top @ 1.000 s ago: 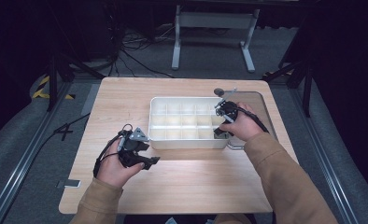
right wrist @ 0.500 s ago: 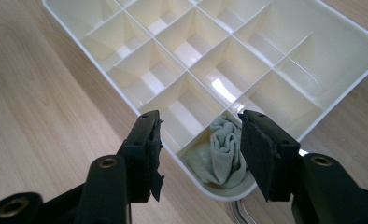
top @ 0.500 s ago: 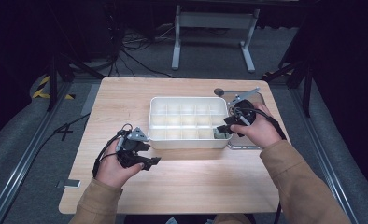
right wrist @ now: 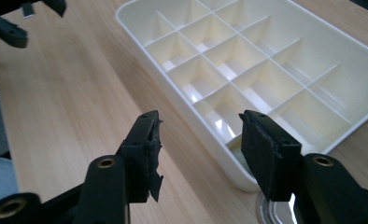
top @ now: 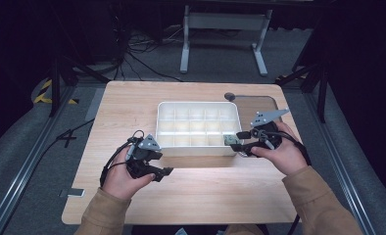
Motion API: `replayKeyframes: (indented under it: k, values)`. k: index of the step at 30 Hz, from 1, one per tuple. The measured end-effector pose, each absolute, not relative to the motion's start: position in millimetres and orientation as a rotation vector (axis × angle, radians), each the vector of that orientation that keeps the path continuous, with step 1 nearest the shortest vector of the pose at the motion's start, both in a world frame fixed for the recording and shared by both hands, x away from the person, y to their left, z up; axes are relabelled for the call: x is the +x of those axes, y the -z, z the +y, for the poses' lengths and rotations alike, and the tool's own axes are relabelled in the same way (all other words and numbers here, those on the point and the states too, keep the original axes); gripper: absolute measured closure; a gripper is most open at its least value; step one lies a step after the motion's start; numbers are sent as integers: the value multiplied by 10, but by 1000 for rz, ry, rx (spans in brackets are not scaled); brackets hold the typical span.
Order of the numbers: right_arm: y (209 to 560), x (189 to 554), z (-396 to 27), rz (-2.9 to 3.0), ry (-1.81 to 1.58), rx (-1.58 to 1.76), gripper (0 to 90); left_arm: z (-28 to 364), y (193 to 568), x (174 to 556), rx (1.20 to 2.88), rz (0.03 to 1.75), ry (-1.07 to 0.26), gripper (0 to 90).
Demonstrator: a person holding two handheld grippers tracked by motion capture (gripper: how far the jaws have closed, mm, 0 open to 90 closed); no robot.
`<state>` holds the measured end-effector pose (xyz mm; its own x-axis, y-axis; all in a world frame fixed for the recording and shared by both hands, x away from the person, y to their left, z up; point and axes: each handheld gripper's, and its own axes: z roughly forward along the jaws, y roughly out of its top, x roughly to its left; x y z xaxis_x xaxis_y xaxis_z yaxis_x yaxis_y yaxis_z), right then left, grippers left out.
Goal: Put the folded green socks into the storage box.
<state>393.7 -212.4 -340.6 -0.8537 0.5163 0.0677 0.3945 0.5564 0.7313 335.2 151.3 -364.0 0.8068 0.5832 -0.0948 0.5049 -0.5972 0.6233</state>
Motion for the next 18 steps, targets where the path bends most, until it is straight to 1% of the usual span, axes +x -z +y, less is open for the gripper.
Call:
replayKeyframes:
  k: [1,4,7,12,18]
  values:
    - [3432,3856,-2123,2643,-1195,742,463,1523,3642,3331,2332,797,-150,368]
    - [3465,3765,-2114,2658,-1202,716,453,1549,3639,3302,2328,809,-149,370]
    - [3498,3695,-2079,2685,-1197,695,445,1576,3640,3265,2329,802,-128,373]
    - [3604,3585,-2004,2757,-1132,671,434,1611,3659,3207,2328,819,-137,374]
    - [3729,3494,-1988,2735,-1158,660,427,1649,3675,3150,2332,833,-140,372]
